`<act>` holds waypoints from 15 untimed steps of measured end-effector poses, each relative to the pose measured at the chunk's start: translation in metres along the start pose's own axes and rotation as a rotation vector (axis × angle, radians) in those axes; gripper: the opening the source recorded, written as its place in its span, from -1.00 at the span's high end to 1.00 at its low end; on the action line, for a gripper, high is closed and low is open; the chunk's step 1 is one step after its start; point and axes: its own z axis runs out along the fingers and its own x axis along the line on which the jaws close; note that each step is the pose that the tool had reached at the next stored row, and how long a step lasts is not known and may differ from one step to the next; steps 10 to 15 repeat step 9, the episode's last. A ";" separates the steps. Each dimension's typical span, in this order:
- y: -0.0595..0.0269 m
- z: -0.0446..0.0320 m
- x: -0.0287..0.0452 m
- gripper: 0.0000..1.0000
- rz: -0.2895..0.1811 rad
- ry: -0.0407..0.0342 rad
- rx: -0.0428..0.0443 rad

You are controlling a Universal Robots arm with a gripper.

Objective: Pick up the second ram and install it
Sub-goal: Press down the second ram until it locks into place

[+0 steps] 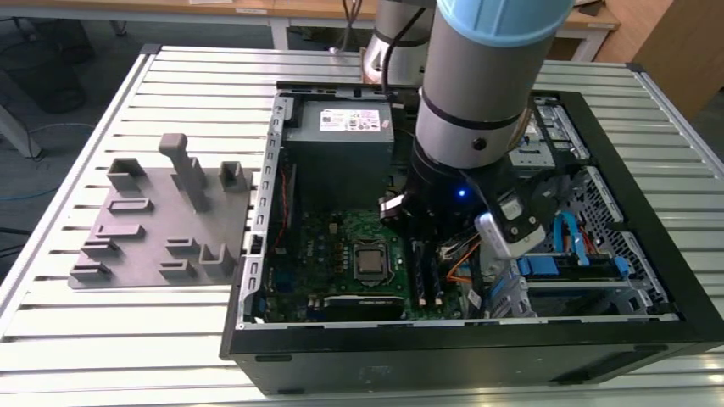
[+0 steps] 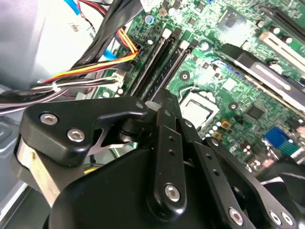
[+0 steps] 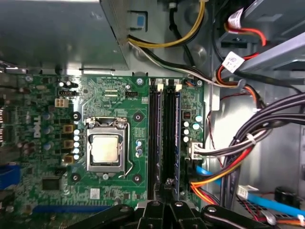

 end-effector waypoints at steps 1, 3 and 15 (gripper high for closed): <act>0.0000 -0.0018 -0.0001 0.79 0.000 0.0000 0.0000; 0.0000 -0.0032 -0.0001 0.79 0.000 -0.0001 -0.0002; 0.0000 -0.0037 -0.0002 0.79 0.000 -0.0001 -0.0002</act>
